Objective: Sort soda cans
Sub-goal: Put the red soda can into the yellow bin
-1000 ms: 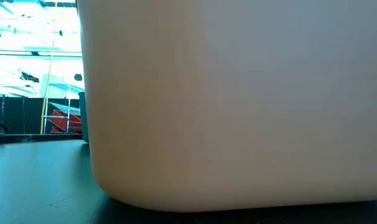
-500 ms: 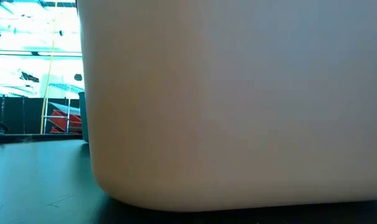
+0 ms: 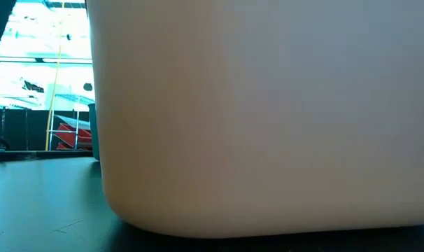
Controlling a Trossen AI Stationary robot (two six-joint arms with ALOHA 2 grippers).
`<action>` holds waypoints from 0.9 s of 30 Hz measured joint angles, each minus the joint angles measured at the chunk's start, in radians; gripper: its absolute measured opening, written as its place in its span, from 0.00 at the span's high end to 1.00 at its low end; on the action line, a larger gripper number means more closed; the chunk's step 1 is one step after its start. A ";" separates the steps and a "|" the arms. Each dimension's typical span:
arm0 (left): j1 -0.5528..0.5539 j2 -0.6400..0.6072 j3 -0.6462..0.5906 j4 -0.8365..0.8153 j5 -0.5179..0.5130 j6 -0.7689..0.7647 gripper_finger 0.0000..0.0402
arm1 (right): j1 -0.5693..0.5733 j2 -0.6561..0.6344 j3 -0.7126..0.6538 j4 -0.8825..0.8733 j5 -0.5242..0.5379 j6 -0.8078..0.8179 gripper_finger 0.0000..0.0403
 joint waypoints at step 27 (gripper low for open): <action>0.024 -0.137 0.170 -0.236 -0.039 -0.051 0.02 | -0.017 0.093 0.000 -0.296 0.106 0.015 0.02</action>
